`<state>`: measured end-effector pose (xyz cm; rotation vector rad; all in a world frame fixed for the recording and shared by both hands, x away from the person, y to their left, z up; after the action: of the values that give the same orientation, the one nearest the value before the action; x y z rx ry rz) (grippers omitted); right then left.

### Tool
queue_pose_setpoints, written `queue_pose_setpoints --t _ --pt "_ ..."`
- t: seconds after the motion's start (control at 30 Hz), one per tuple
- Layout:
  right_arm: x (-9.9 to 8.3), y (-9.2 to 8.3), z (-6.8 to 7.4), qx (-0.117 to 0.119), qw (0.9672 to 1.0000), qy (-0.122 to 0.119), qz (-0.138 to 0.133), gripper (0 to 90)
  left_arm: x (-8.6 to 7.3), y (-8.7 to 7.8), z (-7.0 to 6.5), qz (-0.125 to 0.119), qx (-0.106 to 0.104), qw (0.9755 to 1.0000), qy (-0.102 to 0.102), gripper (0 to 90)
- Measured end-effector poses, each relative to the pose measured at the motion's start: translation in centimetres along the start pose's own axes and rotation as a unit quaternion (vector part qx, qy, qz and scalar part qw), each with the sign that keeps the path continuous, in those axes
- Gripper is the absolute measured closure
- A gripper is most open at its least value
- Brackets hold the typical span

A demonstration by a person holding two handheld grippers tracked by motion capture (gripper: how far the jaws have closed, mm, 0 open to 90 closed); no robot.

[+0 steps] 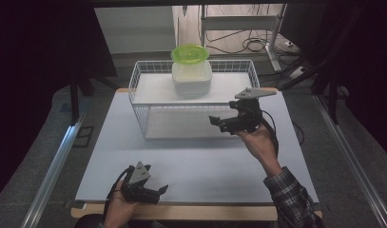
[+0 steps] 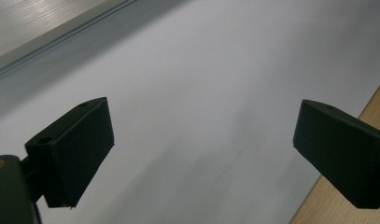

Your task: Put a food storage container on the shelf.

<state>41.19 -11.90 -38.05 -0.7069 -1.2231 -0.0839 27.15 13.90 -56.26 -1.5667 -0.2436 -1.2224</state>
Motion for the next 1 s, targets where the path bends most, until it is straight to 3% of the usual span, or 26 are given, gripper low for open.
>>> queue_pose_setpoints --t 0.13,0.43,0.7,1.0 --pt "-2.6 -0.4 -0.1 -0.02 0.9997 -0.013 0.001 4.1 0.0 0.0 0.0 -0.001 -0.002 1.0 0.001 4.6" --pt "-7.9 -1.3 -0.2 -0.031 0.9995 0.0 0.003 2.4 0.0 0.1 -0.1 -0.001 -0.003 1.0 0.0 4.5" --pt "-12.4 -1.4 0.2 -0.06 0.9977 -0.01 0.031 0.0 0.0 0.1 -0.1 -0.003 -0.004 1.0 0.002 4.0" --pt "-17.1 -1.4 0.3 -0.065 0.9948 0.008 0.079 0.0 -0.2 0.3 -0.2 0.002 -0.009 0.9999 0.003 3.5"
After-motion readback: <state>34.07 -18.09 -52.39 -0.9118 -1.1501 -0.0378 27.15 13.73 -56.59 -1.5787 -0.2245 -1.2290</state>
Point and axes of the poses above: each handheld gripper's, and its own axes: y roughly forward along the jaws, x roughly out of its top, z roughly to its left, the point moved 6 cm from there along y, roughly forward along the jaws, and after that the axes turned 10 degrees about x, right-handed, at the moved point
